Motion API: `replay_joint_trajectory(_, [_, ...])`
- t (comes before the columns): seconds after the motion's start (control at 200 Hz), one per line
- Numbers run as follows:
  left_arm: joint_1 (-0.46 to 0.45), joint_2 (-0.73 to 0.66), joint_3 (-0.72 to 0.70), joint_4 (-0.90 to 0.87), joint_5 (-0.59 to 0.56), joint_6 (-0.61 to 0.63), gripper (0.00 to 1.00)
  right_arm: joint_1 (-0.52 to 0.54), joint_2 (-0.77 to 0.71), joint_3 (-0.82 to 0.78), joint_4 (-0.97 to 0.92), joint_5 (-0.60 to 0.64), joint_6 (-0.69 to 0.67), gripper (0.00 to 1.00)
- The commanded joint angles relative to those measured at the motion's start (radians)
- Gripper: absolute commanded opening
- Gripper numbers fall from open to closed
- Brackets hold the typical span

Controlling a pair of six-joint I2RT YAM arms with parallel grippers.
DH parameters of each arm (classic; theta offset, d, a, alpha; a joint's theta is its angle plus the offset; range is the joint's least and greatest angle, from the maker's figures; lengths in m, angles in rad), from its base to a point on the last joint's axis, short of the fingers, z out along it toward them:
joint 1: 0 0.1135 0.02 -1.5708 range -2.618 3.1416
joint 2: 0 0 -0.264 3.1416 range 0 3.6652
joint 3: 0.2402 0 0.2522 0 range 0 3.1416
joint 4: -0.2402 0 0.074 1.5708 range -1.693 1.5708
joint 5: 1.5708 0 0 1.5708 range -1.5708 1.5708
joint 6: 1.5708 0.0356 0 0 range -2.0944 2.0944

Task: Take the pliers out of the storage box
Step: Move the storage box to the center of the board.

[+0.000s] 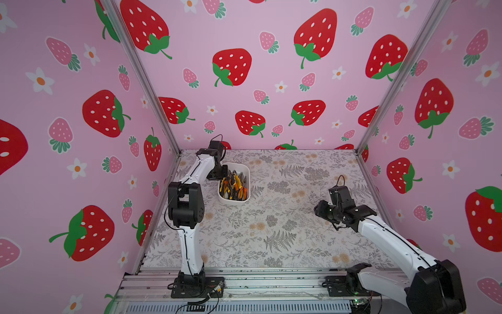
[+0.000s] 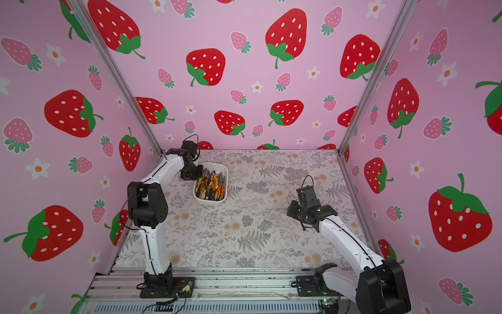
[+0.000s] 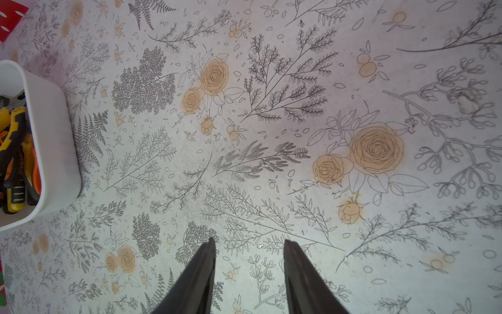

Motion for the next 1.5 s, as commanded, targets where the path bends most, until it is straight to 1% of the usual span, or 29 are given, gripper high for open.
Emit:
replay_joint_trajectory(0.0, [0.015,-0.034,0.059,0.014,-0.024,0.013,0.0,0.005,0.01,0.002,0.008,-0.007,-0.009,0.46])
replay_joint_trajectory(0.365, [0.043,0.012,0.073,0.027,-0.03,0.032,0.0,0.009,0.022,0.0,0.012,-0.007,-0.007,0.46])
replay_joint_trajectory(0.76, [0.044,0.028,0.086,0.041,-0.022,0.025,0.0,0.009,0.029,0.0,0.013,-0.004,-0.004,0.46])
replay_joint_trajectory(0.96, [0.045,0.031,0.092,0.039,-0.021,0.021,0.04,0.01,0.031,0.001,0.013,-0.008,-0.005,0.46])
replay_joint_trajectory(1.07, [0.046,0.036,0.104,0.033,-0.02,0.02,0.04,0.01,0.032,0.004,0.013,-0.008,-0.007,0.46])
replay_joint_trajectory(1.08, [0.045,0.038,0.105,0.032,-0.02,0.019,0.08,0.01,0.032,0.003,0.012,-0.007,-0.007,0.46])
replay_joint_trajectory(1.095, [0.044,0.039,0.107,0.031,-0.02,0.019,0.1,0.01,0.032,0.004,0.012,-0.007,-0.006,0.46])
replay_joint_trajectory(1.235, [0.045,0.053,0.123,0.014,-0.015,0.014,0.15,0.01,0.035,0.005,0.013,-0.009,-0.006,0.46])
replay_joint_trajectory(1.311, [0.044,0.061,0.129,0.007,-0.012,0.012,0.16,0.01,0.036,0.004,0.013,-0.01,-0.007,0.46])
replay_joint_trajectory(1.416, [0.044,0.066,0.127,0.003,-0.009,0.012,0.22,0.01,0.038,0.006,0.013,-0.011,-0.008,0.46])
replay_joint_trajectory(1.496, [0.045,0.067,0.124,0.002,-0.01,0.011,0.23,0.01,0.041,0.006,0.013,-0.012,-0.009,0.46])
